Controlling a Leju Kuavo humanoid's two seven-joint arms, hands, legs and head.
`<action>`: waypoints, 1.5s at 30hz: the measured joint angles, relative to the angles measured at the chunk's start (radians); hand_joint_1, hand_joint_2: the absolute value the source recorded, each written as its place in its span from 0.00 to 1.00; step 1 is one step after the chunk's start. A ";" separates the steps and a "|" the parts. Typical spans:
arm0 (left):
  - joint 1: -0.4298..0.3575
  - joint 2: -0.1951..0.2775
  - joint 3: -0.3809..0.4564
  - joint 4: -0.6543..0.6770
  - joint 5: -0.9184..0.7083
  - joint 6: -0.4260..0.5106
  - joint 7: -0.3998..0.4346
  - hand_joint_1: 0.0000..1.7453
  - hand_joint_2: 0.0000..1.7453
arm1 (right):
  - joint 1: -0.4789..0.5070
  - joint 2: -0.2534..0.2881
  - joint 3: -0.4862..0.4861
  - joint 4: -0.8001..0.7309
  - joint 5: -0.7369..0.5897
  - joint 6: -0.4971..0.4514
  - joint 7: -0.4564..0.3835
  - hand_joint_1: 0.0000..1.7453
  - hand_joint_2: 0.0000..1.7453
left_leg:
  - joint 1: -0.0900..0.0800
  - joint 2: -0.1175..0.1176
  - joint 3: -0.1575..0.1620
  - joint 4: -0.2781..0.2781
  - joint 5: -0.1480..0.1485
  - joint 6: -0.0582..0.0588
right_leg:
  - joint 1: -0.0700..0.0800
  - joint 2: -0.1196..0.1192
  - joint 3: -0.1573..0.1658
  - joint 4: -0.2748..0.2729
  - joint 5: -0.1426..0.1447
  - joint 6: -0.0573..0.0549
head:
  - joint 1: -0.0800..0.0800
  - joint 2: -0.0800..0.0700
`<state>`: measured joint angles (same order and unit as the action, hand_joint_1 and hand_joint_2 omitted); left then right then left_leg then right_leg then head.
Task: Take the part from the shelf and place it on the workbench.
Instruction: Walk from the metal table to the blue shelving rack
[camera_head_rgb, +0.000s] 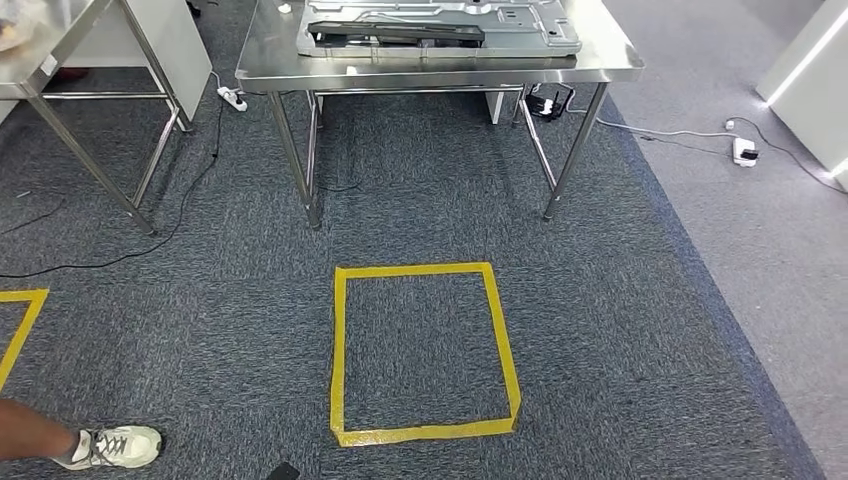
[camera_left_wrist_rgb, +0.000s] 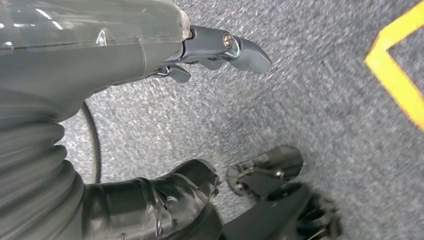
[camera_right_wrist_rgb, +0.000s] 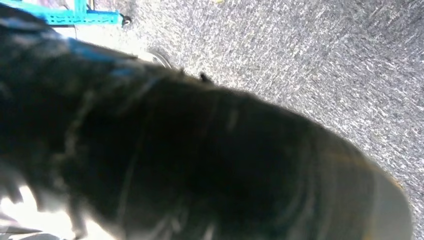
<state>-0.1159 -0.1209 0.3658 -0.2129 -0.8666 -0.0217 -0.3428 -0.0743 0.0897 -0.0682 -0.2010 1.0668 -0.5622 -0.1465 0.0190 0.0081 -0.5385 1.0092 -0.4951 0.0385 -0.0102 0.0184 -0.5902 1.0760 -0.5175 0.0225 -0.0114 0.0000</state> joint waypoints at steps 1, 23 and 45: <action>0.000 0.000 0.000 0.000 -0.001 0.000 0.000 0.00 1.00 | 0.000 0.000 0.000 0.000 0.001 0.000 0.000 0.00 0.00 | 0.000 0.007 -0.002 -0.001 0.002 0.003 | -0.002 -0.004 -0.025 0.055 -0.034 0.005 | 0.000 0.000; 0.004 0.001 0.000 0.000 -0.005 -0.002 -0.002 0.00 1.00 | 0.001 0.001 -0.008 0.000 0.013 -0.004 -0.001 0.00 0.00 | -0.002 -0.014 -0.051 0.123 -0.044 -0.038 | 0.005 0.021 0.035 -0.068 0.043 -0.044 | -0.001 0.000; 0.002 -0.001 0.000 0.000 -0.005 -0.002 -0.002 0.00 1.00 | 0.003 0.001 -0.010 0.001 0.010 -0.004 -0.002 0.00 0.00 | -0.011 0.053 0.000 0.022 -0.025 -0.024 | 0.012 -0.036 0.033 -0.080 0.050 -0.039 | -0.001 0.000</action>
<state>-0.1134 -0.1224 0.3662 -0.2129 -0.8720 -0.0241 -0.3448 -0.0708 0.0912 -0.0785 -0.2003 1.0772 -0.5657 -0.1489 0.0084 0.0611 -0.5390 1.0313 -0.5198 0.0148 0.0018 -0.0178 -0.5573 0.9961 -0.4680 -0.0164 -0.0123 0.0000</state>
